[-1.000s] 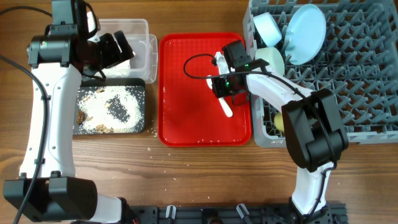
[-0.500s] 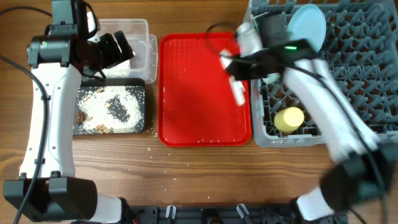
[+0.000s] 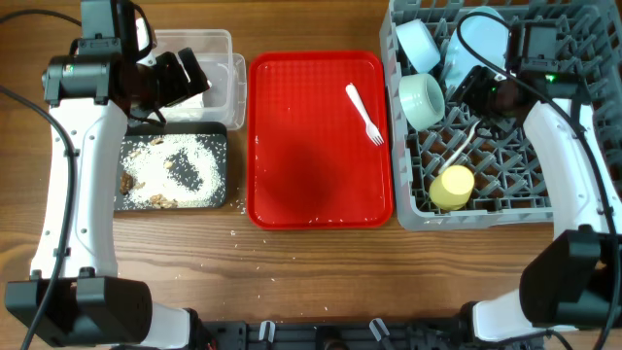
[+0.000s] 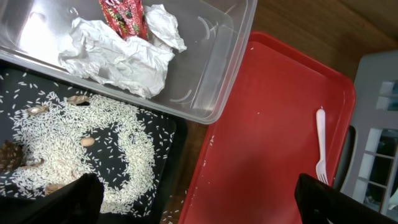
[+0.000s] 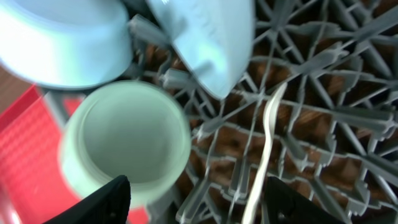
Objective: Sort waste into correct bins and load items into the dishwasher rack
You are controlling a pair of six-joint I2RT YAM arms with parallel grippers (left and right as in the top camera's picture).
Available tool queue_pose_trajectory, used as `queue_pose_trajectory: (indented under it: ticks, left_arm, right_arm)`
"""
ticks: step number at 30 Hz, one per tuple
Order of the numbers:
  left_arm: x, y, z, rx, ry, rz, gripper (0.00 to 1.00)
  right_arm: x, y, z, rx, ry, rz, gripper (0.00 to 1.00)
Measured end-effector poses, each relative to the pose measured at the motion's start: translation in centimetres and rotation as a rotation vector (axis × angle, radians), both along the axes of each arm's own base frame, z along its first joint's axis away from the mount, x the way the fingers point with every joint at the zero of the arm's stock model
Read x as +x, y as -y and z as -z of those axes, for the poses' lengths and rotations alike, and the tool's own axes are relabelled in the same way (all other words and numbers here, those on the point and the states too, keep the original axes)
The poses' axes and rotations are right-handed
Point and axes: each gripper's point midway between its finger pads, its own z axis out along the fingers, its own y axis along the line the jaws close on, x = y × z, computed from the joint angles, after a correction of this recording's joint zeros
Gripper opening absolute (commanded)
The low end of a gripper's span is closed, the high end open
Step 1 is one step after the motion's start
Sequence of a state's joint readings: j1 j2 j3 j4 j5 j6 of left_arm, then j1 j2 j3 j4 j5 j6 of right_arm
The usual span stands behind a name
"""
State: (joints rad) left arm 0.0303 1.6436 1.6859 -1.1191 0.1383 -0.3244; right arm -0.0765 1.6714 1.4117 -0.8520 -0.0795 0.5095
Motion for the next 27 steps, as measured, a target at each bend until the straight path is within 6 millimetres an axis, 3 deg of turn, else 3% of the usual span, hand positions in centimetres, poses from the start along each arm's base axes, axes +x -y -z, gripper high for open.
queue_pose_trajectory:
  ticks: [1, 3, 5, 6, 8, 9, 11, 13, 16, 21, 24, 27]
  left_arm:
    - [0.0, 0.0, 0.0, 0.000, 0.000, 0.000, 1.00]
    - [0.0, 0.0, 0.0, 0.000, 0.000, 0.000, 1.00]
    - [0.0, 0.0, 0.0, 0.000, 0.000, 0.000, 1.00]
    - [0.0, 0.0, 0.0, 0.000, 0.000, 0.000, 1.00]
    - [0.0, 0.0, 0.0, 0.000, 0.000, 0.000, 1.00]
    - [0.0, 0.0, 0.0, 0.000, 0.000, 0.000, 1.00]
    - [0.0, 0.0, 0.0, 0.000, 0.000, 0.000, 1.00]
    - [0.0, 0.0, 0.0, 0.000, 0.000, 0.000, 1.00]
    - [0.0, 0.0, 0.0, 0.000, 0.000, 0.000, 1.00]
    - [0.0, 0.0, 0.0, 0.000, 0.000, 0.000, 1.00]
    - [0.0, 0.0, 0.0, 0.000, 0.000, 0.000, 1.00]
    - [0.0, 0.0, 0.0, 0.000, 0.000, 0.000, 1.00]
  right_arm:
    - [0.0, -0.7, -0.8, 0.010, 0.023, -0.045, 0.68]
    - [0.9, -4.2, -3.8, 0.026, 0.146, -0.226, 0.68]
    - [1.4, -10.8, -6.2, 0.000, 0.271, -0.502, 0.68]
    - [1.0, -15.1, -6.4, -0.026, 0.308, -0.661, 0.68]
    - [1.1, -18.7, -5.6, -0.071, 0.337, -0.781, 0.66]
    - [1.4, -21.1, -3.1, -0.097, 0.310, -0.851, 0.63]
    - [3.4, -21.5, 2.1, -0.147, 0.238, -0.839, 0.61]
    - [4.4, -20.3, 6.5, -0.219, 0.154, -0.810, 0.61]
    - [5.5, -18.4, 10.7, -0.356, 0.081, -0.790, 0.59]
    - [6.0, -17.1, 14.1, -0.465, 0.024, -0.778, 0.44]
    - [6.2, -17.0, 14.0, -0.498, 0.028, -0.783, 0.38]
    - [6.2, -16.9, 14.0, -0.517, 0.027, -0.795, 0.19]
